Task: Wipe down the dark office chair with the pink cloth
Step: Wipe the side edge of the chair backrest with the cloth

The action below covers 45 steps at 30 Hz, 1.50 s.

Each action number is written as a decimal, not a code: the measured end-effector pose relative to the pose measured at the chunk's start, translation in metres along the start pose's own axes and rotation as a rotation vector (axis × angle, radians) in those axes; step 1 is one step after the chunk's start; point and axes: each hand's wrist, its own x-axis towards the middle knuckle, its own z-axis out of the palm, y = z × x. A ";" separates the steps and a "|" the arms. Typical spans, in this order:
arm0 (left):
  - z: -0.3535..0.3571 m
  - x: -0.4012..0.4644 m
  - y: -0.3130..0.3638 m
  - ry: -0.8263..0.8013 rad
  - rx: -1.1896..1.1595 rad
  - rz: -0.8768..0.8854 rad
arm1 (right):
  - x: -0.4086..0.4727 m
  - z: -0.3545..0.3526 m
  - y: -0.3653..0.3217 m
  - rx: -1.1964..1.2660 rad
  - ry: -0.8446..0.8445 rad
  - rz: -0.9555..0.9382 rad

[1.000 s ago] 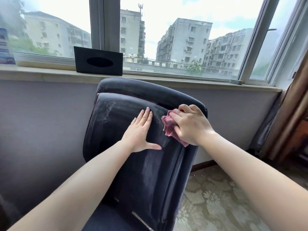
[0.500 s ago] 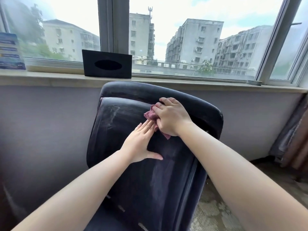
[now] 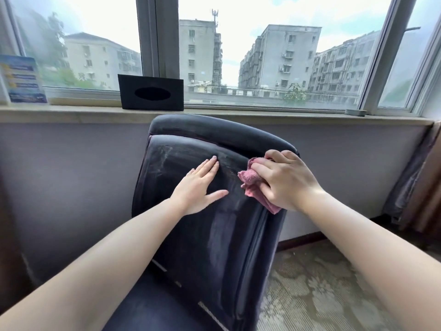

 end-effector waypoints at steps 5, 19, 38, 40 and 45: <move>-0.001 0.010 -0.006 -0.048 -0.030 -0.175 | 0.004 0.001 -0.002 -0.018 -0.060 0.017; 0.039 0.019 -0.045 0.268 -0.129 -0.048 | 0.107 0.045 -0.026 -0.044 -0.137 -0.042; 0.027 0.008 -0.029 0.256 0.035 -0.017 | 0.076 0.021 -0.015 -0.006 -0.166 -0.085; 0.026 0.008 -0.021 0.254 0.038 -0.061 | 0.060 0.013 -0.012 0.005 -0.139 -0.052; 0.027 0.021 0.002 0.267 -0.054 -0.273 | 0.033 0.016 -0.019 0.054 -0.038 0.070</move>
